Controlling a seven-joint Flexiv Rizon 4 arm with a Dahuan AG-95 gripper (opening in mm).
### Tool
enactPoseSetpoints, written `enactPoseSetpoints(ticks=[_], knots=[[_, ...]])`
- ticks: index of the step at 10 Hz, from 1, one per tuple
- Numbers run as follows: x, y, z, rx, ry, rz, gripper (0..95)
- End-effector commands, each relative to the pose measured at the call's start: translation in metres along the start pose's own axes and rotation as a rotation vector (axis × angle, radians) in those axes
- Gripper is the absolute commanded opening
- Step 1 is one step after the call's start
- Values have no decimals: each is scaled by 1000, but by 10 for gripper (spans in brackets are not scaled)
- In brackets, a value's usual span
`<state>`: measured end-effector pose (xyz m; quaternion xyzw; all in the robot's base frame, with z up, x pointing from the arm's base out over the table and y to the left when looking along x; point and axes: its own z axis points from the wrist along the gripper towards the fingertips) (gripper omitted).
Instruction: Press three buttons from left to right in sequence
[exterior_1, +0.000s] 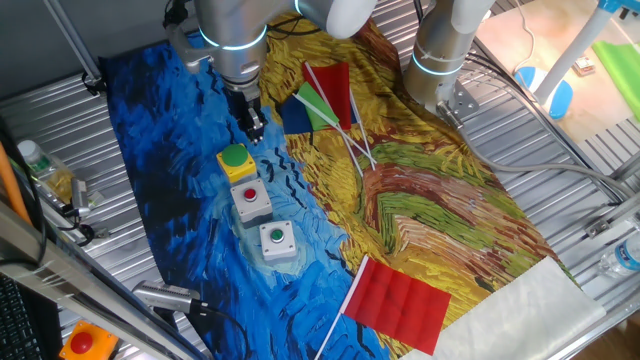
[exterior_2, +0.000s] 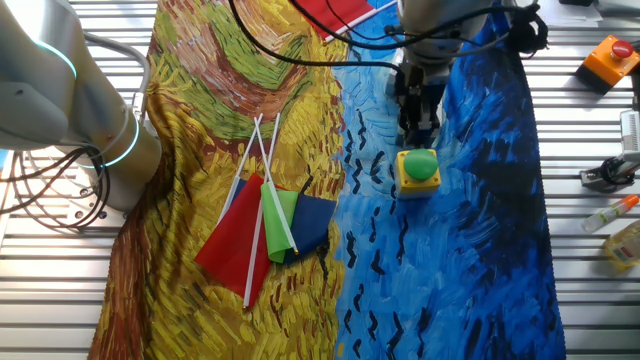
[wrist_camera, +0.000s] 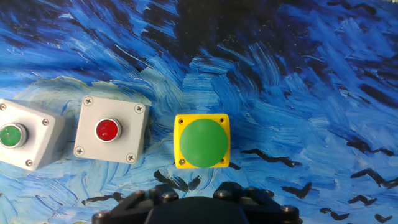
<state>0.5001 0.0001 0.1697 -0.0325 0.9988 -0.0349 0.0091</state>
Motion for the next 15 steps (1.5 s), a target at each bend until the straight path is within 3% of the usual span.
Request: enactPoseSetpoints(ticks=[1,3,11,13,15], knots=[[0,0,0,1,-2,5,0],[0,0,0,1,-15,19,0],[0,-1,-1,-11,-20,50,0],[-2,-6,-10,-17,-23,55,0],[-4,-11,-19,-56,-29,74,0]])
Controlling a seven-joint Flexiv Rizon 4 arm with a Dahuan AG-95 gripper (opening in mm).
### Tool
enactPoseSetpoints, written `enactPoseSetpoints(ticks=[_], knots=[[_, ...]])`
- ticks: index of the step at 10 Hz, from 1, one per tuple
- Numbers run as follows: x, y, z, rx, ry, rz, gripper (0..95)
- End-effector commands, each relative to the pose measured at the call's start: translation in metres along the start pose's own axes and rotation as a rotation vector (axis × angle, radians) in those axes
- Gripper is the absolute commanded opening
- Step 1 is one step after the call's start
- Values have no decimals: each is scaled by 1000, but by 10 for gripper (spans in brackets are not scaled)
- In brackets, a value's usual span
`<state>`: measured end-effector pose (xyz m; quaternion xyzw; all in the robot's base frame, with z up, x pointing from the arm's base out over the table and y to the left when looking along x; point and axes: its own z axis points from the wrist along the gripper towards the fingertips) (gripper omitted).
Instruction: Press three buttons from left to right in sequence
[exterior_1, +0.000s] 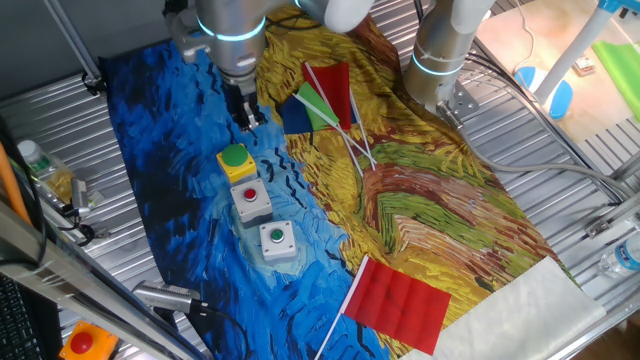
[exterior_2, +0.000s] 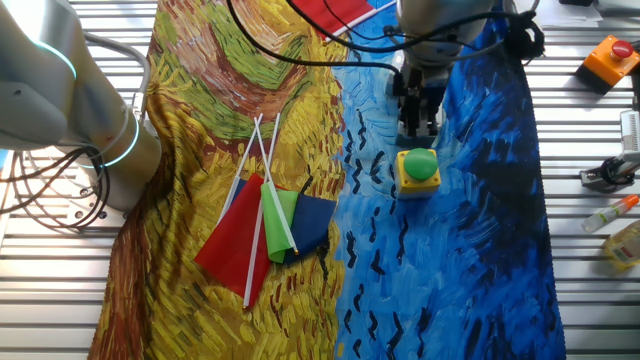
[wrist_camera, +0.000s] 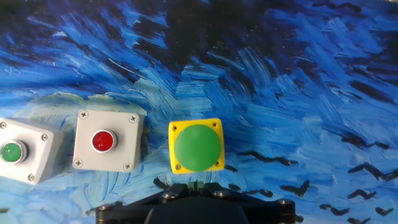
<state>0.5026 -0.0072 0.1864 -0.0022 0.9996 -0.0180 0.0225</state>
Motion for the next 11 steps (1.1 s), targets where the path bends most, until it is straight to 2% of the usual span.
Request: enactPoseSetpoints(ticks=[1,3,4,7,9,11], knots=[[-4,-3,-5,-35,-18,29,0],[-13,-9,-8,-43,-40,41,0],[-24,-16,-12,-59,-43,41,0],[-43,-25,-13,-75,-46,44,0],[-50,-23,-12,-80,-44,51,0],[-52,-14,0,-82,-57,58,0]])
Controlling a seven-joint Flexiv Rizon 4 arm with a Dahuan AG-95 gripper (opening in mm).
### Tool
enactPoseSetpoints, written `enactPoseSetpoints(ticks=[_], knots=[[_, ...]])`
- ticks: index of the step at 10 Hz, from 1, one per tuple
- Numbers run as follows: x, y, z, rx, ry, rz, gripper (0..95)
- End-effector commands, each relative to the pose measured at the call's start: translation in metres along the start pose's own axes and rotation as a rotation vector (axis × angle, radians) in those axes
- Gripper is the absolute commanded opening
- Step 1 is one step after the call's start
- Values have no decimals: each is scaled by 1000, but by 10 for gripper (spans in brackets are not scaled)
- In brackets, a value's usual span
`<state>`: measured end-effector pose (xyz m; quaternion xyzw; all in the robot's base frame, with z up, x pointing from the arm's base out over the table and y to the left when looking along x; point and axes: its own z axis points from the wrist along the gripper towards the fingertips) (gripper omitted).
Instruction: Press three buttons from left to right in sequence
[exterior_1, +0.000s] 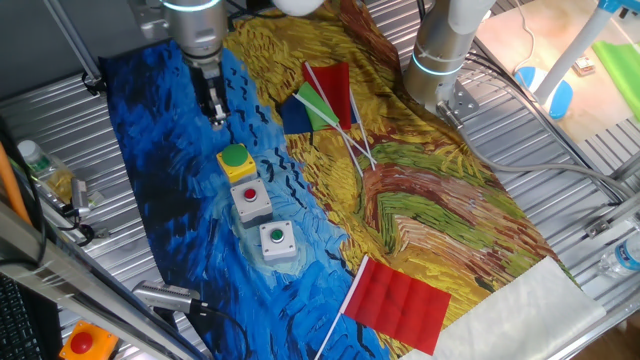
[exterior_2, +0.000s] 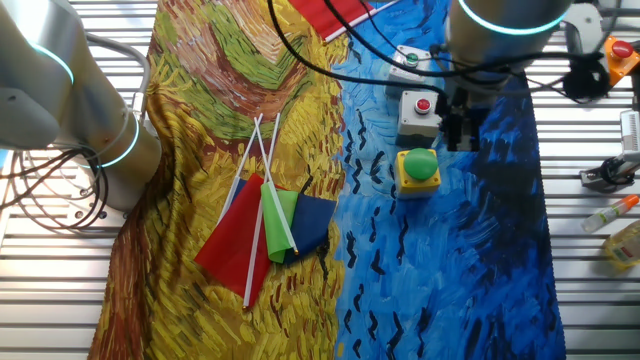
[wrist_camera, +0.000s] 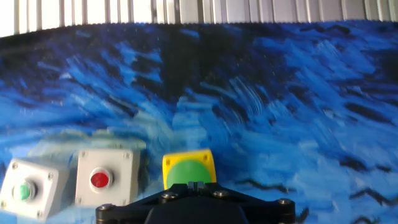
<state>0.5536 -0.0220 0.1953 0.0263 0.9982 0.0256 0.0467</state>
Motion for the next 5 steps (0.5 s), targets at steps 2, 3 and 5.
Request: enactPoseSetpoints(ticks=[2,3,5], knots=[[0,1,8,1,-5,-6,0],[1,2,10,-2,-1,-6,0],[2,3,16,-9,-3,-5,0]])
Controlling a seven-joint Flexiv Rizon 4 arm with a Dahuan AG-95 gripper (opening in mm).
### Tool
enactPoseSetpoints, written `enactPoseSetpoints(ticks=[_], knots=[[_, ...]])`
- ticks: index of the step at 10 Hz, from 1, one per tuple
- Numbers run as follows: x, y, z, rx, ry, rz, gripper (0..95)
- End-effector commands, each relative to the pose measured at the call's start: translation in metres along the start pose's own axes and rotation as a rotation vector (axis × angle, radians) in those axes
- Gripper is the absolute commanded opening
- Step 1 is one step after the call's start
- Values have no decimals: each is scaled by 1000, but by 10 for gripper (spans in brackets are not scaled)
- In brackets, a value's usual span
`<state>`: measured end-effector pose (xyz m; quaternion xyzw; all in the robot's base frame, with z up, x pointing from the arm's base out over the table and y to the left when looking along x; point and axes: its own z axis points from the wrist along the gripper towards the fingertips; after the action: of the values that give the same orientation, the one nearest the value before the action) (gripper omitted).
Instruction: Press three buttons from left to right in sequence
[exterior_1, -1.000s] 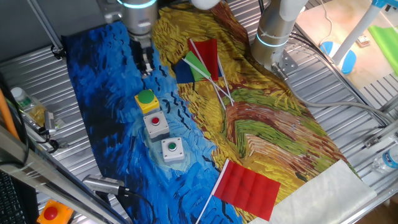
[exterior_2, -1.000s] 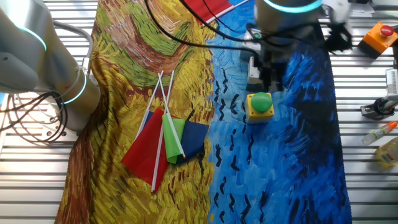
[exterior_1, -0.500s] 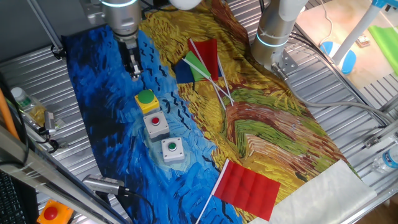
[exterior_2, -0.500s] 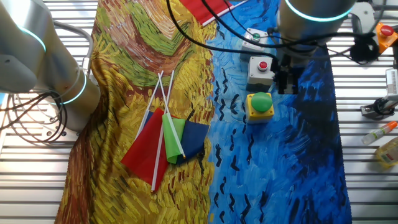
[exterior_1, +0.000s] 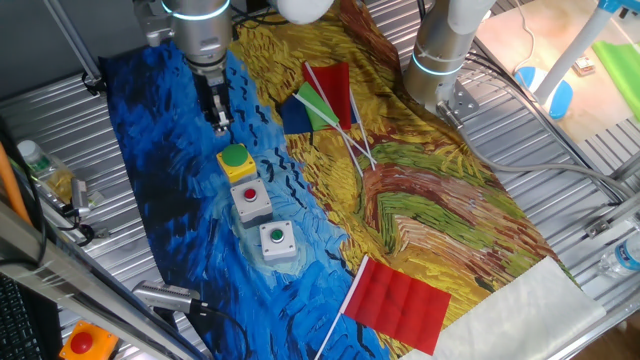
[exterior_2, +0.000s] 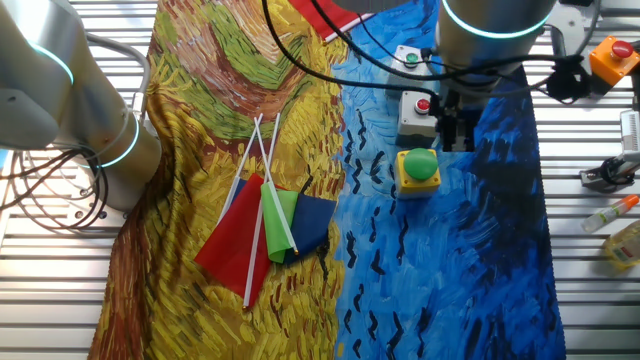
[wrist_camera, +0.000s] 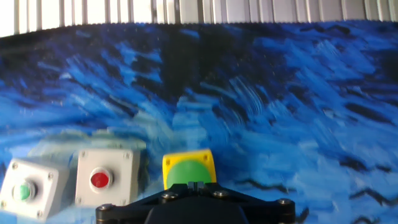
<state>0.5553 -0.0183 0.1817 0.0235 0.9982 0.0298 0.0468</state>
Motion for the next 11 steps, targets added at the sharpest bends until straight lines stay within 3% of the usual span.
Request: enactPoseSetpoints(ticks=[1,6,9,11], knots=[[3,0,3,0,-6,0,0],[5,1,7,10,-7,-32,0],[5,1,7,10,-25,-38,0],[4,0,6,9,-17,-34,0]])
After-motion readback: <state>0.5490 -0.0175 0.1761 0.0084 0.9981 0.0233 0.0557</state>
